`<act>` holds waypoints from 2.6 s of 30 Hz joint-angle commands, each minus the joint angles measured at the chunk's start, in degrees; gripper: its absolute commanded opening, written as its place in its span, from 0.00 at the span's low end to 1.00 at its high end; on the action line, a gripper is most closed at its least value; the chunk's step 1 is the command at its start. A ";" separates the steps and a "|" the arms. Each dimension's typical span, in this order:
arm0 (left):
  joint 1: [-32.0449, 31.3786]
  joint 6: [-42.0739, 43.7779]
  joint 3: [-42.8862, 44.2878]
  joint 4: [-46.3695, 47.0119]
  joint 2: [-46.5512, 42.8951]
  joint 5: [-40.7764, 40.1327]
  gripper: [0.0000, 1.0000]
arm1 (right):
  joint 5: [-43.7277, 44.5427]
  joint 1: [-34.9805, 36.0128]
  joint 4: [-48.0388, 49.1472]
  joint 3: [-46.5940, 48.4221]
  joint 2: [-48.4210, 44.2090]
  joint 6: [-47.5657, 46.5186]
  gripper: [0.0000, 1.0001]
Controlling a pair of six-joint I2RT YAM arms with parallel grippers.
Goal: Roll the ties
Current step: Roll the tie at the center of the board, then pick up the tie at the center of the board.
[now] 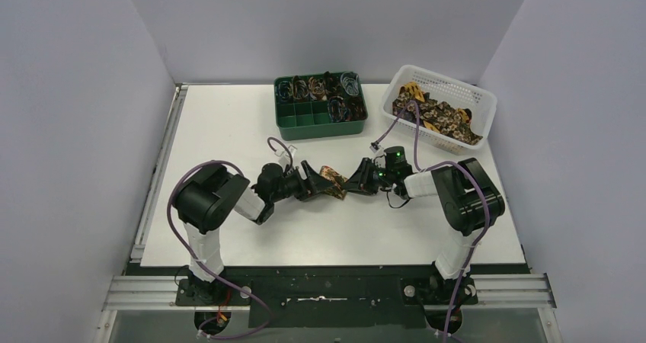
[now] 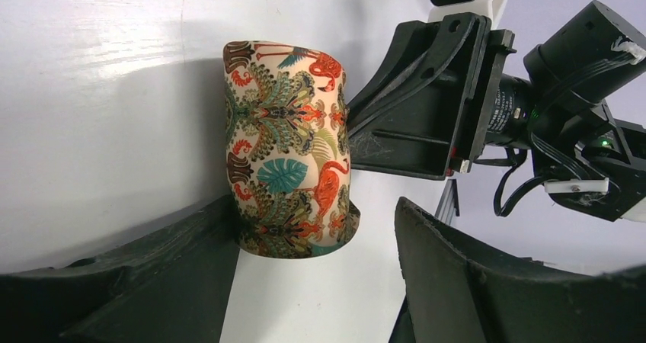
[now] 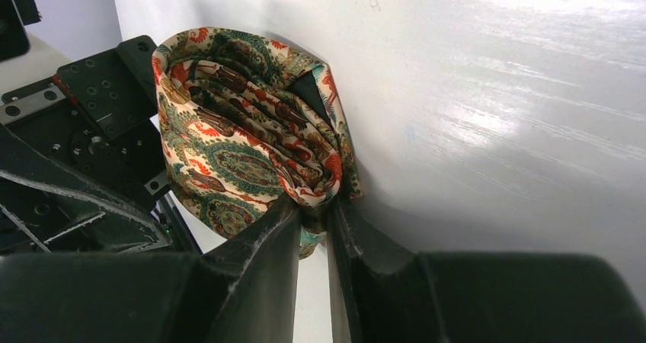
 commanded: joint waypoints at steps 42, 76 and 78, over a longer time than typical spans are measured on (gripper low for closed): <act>-4.74 6.06 1.39 -2.92 1.85 -7.38 0.70 | 5.94 -0.50 -3.81 -1.62 2.12 -2.10 0.19; -2.97 8.35 -1.06 0.30 -1.95 -2.07 0.08 | -0.91 -5.88 -5.64 3.21 -12.16 -12.80 0.65; -2.89 10.25 -0.78 -1.42 -3.93 -0.73 0.04 | -1.87 -6.14 -4.70 3.49 -13.44 -15.86 0.68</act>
